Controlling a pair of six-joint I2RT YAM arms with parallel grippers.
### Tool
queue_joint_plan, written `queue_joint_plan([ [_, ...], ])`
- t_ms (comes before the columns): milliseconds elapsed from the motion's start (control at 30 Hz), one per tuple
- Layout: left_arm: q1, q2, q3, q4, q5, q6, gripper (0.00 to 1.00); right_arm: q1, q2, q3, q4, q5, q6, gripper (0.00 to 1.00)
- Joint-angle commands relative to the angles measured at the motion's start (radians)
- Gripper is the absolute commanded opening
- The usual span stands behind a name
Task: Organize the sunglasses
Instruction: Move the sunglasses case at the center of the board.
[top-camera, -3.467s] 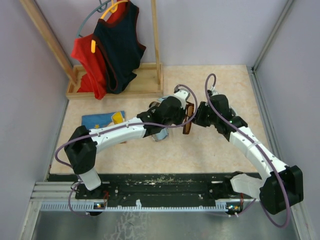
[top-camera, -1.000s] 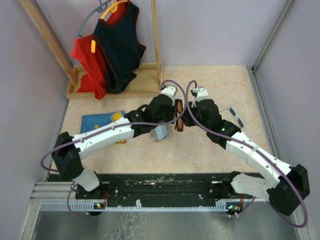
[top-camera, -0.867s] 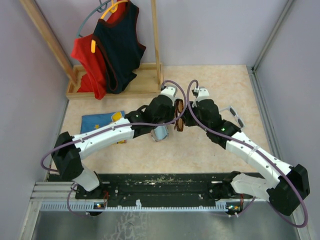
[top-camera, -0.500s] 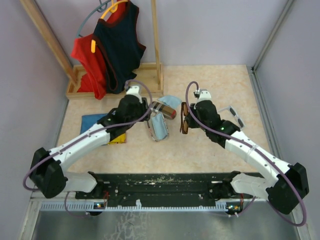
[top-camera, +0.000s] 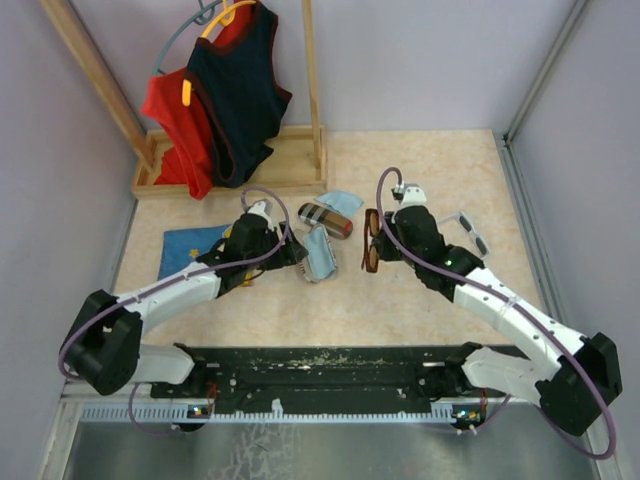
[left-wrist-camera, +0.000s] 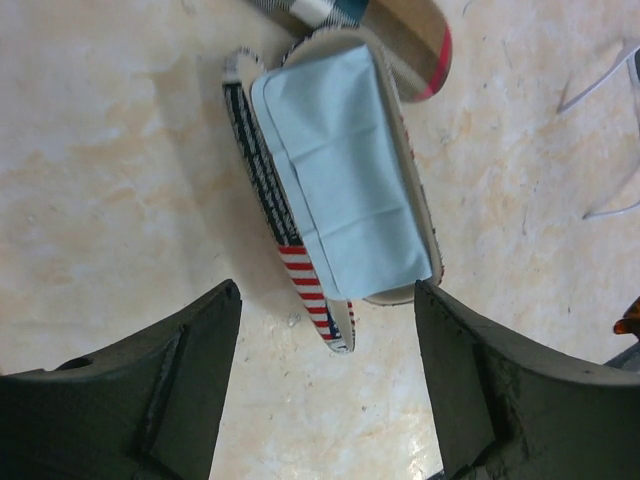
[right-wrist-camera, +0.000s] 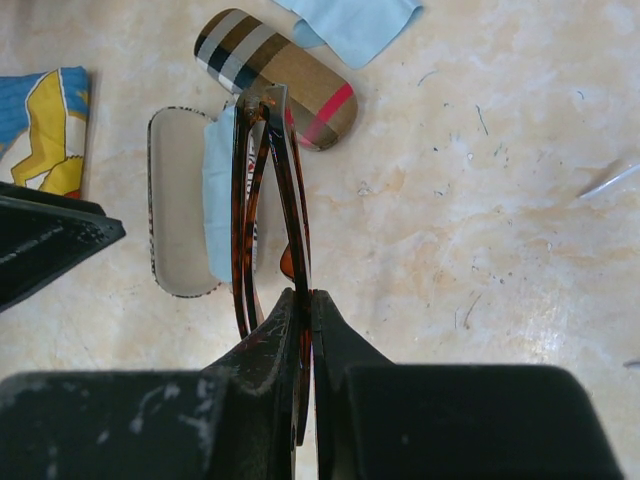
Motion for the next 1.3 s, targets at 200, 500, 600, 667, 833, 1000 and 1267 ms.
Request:
queue_joint_plan([
  [200, 0.012, 0.141, -0.055, 0.254, 0.142, -0.157, 0.72, -0.008, -0.134, -0.047, 0.099, 0.010, -0.001, 0.00],
  [500, 0.012, 0.254, 0.004, 0.274, 0.184, -0.133, 0.49, -0.007, -0.186, -0.052, 0.044, 0.032, -0.027, 0.00],
  [600, 0.012, 0.269, 0.010, 0.269, 0.176, -0.114, 0.41, -0.007, -0.206, -0.065, 0.026, 0.054, -0.031, 0.00],
  [667, 0.013, 0.281, 0.022, 0.258, 0.176, -0.098, 0.36, -0.007, -0.215, -0.069, 0.019, 0.062, -0.041, 0.00],
  [833, 0.012, 0.273, 0.037, 0.229, 0.174, -0.066, 0.23, -0.007, -0.231, -0.072, 0.001, 0.062, -0.063, 0.00],
  [1000, 0.012, 0.227, 0.034, 0.167, 0.141, -0.032, 0.21, -0.008, -0.240, -0.081, 0.008, 0.047, -0.066, 0.00],
  [1267, 0.010, 0.081, -0.017, 0.041, 0.073, 0.035, 0.20, -0.008, -0.227, -0.093, 0.043, -0.062, -0.043, 0.00],
])
